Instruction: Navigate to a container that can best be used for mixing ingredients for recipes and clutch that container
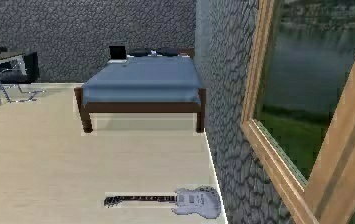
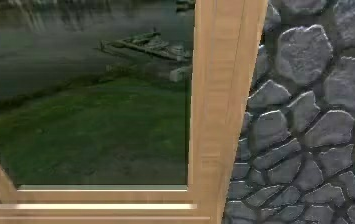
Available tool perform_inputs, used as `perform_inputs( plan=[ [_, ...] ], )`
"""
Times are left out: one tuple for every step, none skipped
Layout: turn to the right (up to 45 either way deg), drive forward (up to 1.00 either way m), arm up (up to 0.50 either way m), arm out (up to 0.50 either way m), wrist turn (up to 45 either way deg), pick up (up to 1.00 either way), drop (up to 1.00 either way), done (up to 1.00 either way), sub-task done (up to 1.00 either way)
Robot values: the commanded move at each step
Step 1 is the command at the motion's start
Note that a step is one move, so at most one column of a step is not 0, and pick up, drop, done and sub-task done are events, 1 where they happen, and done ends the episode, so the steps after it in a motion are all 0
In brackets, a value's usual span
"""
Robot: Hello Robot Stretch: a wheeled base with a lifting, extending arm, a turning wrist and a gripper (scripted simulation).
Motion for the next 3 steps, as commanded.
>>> perform_inputs(
  plan=[
    [-45.0, 0.00, 0.00, 0.00, 0.0, 0.00, 0.00, 0.00, 0.00],
    [-15.0, 0.00, 0.00, 0.00, 0.0, 0.00, 0.00, 0.00, 0.00],
    [0.0, 0.30, 0.00, 0.00, 0.0, 0.00, 0.00, 0.00, 0.00]
  ],
)
